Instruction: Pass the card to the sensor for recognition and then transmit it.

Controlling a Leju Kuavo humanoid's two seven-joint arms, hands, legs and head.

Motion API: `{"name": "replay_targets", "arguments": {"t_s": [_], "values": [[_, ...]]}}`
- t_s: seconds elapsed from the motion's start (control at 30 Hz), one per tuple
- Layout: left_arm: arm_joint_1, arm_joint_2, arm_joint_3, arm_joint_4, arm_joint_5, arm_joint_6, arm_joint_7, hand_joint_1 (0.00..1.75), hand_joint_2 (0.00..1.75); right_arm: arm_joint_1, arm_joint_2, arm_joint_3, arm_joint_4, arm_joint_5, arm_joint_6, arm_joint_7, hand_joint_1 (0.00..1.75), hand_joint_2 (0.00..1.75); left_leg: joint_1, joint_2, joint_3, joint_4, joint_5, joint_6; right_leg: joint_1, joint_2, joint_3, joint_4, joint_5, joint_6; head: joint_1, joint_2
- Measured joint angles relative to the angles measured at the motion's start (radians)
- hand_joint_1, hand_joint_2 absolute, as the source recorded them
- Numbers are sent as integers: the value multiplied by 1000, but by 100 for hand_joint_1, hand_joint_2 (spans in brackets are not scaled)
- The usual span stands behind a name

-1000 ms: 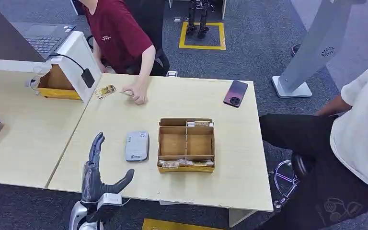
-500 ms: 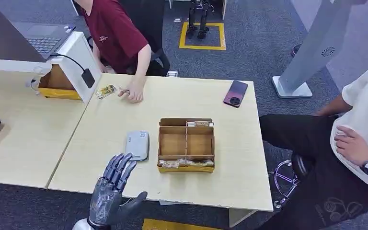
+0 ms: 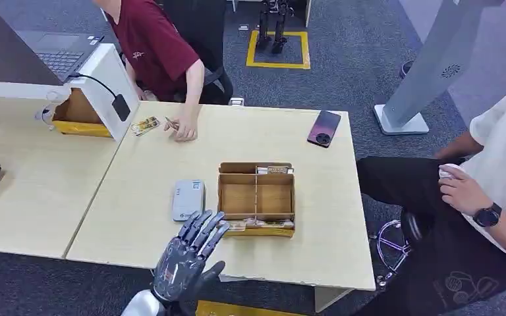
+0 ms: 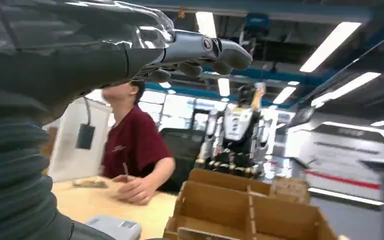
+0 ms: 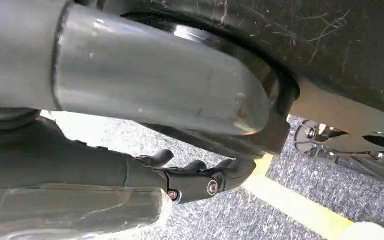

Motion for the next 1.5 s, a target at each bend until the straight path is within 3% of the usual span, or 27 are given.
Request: {"name": "replay_targets", "arguments": {"t_s": [0.07,0.1,0.3,0.37,0.87,1.5], "values": [[-41,15,-77,40,-9,0,149,0,175,-3,0,2,0,4,0,3,0,0,0,0,0,0,0,0,0,0,0,0,0,0,0,0],[-59,18,-108,58,-10,0,195,0,175,-3,0,3,0,7,0,6,0,0,0,0,0,0,0,0,0,0,1,0,0,0,0,0],[-152,43,-244,138,-31,0,401,0,175,-12,0,11,0,18,0,30,0,0,0,0,0,0,1,0,0,0,0,0,1,0,0,0],[-179,53,-275,164,-31,0,433,0,175,-13,1,15,-1,21,0,34,0,0,0,0,0,0,1,0,0,0,0,0,1,0,0,0],[-220,66,-289,266,-28,0,470,0,175,-16,1,25,-1,36,3,40,0,0,0,0,-1,0,1,0,0,0,0,0,1,0,0,0],[-232,70,-266,318,-16,0,461,0,175,-18,1,29,-1,51,4,44,0,0,0,0,-1,0,1,0,0,0,0,0,1,0,0,0]]}}
